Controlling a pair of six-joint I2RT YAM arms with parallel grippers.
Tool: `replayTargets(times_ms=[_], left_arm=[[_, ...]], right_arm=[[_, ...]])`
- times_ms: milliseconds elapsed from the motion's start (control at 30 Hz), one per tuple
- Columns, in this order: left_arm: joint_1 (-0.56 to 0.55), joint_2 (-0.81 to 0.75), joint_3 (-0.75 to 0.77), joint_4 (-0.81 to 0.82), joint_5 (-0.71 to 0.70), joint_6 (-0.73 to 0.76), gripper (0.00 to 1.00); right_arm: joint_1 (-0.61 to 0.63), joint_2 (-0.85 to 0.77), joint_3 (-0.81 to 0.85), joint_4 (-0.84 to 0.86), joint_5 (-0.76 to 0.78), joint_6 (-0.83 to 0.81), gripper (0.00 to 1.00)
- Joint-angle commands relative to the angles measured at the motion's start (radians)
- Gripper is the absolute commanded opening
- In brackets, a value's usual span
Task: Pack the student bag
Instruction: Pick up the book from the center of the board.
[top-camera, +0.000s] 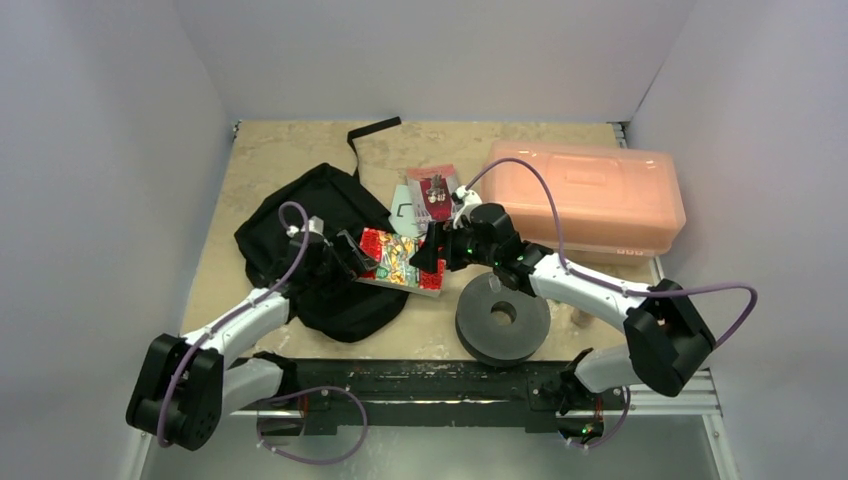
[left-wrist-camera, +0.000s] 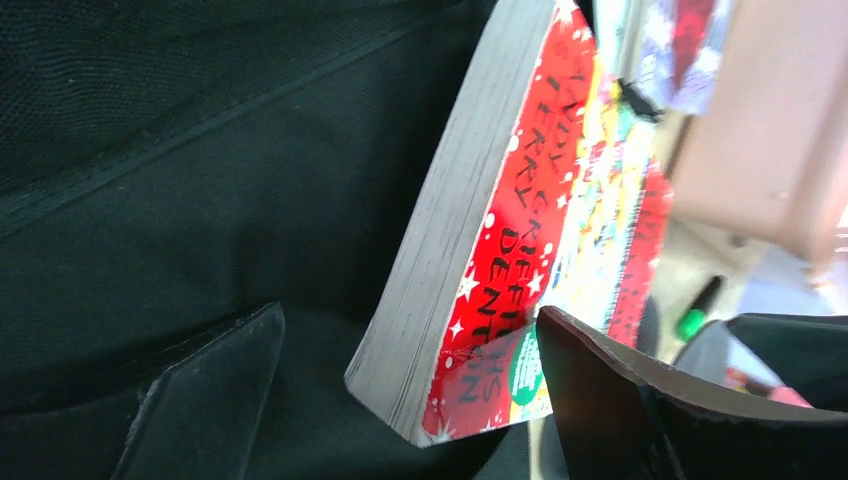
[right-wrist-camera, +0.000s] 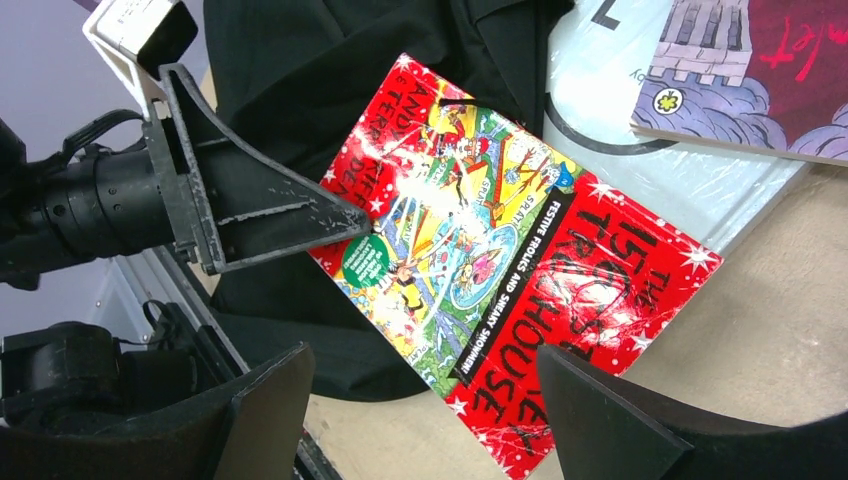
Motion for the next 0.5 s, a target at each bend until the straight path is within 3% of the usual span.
replayTargets(times_ms=[0, 167, 300, 367, 467], left_arm=[[0.002, -0.028, -0.151, 0.445, 0.048, -0.124, 0.97], [0.002, 0.069, -0.221, 0.692, 0.069, -0.195, 0.82], [0.003, 0.137, -0.281, 0.952, 0.109, -0.255, 0.44], [0.003, 0.121, -0.317, 1.051, 0.101, -0.268, 0.32], [0.006, 0.014, -0.326, 1.036, 0.103, -0.252, 0.12]], right_arm=[[0.002, -0.036, -0.011, 0.059, -0.016, 0.002, 0.85], [0.001, -0.035, -0.003, 0.07, -0.026, -0.004, 0.85], [0.001, -0.033, 0.019, 0.052, -0.023, -0.019, 0.85], [0.001, -0.042, 0.016, 0.047, -0.016, -0.036, 0.85], [0.002, -0.061, 0.013, 0.036, -0.015, -0.091, 0.85]])
